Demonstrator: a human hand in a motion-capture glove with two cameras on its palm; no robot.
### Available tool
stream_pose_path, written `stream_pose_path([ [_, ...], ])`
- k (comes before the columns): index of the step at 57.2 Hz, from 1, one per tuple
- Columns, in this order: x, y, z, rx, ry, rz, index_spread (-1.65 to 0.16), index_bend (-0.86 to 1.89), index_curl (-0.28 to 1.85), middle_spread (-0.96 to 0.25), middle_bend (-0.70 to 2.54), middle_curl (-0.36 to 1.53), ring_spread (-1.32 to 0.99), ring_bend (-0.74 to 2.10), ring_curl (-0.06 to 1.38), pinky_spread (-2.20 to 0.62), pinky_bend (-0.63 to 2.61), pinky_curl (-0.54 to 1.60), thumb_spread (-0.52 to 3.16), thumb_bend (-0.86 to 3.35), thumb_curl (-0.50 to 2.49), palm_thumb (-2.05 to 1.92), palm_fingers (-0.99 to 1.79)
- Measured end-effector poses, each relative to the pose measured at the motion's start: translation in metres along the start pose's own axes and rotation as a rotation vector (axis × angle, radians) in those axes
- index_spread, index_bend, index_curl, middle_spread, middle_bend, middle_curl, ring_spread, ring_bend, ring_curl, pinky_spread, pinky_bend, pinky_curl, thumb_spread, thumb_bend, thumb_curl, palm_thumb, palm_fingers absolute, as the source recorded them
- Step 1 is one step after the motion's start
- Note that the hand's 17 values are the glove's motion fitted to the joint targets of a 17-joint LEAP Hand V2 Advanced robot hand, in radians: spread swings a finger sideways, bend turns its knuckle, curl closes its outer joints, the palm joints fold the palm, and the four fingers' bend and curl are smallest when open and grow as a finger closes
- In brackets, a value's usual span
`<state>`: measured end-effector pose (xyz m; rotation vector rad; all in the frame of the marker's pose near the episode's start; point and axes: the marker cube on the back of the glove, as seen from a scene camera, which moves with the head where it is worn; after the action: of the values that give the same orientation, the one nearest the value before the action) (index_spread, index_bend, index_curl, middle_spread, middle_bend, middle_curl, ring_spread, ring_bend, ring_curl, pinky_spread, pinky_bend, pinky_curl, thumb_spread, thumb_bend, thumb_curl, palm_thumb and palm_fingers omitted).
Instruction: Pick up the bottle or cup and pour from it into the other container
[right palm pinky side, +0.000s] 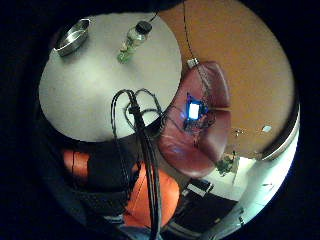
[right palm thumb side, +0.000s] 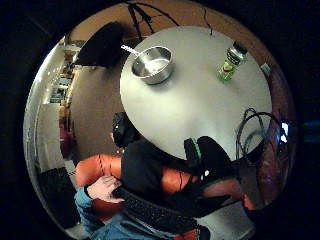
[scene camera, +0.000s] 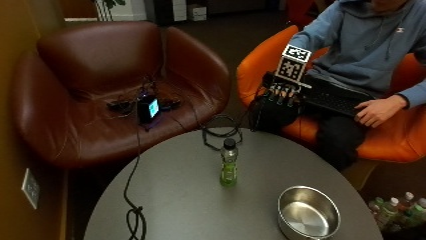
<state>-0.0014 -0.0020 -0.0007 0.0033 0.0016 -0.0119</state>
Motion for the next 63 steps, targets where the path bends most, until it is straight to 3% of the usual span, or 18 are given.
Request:
stream_pose_path([
  [7,-0.009,-0.002,-0.002,0.004,0.002,-0.020,-0.31,0.15,0.09,-0.06,0.17,0.07,-0.02,0.28,0.09,0.16,0.47,0.17,0.67,0.29,0.17,0.58,0.11],
  [18,-0.022,-0.005,-0.004,0.004,0.005,-0.038,-0.38,0.16,0.15,-0.08,0.18,0.14,-0.02,0.31,0.14,0.20,0.49,0.23,0.89,0.20,0.23,0.63,0.06],
  [63,-0.015,-0.061,-0.003,-0.011,-0.022,-0.058,-0.40,0.16,0.25,-0.09,0.17,0.25,-0.03,0.35,0.24,0.21,0.49,0.32,1.01,-0.02,0.35,0.74,0.02],
])
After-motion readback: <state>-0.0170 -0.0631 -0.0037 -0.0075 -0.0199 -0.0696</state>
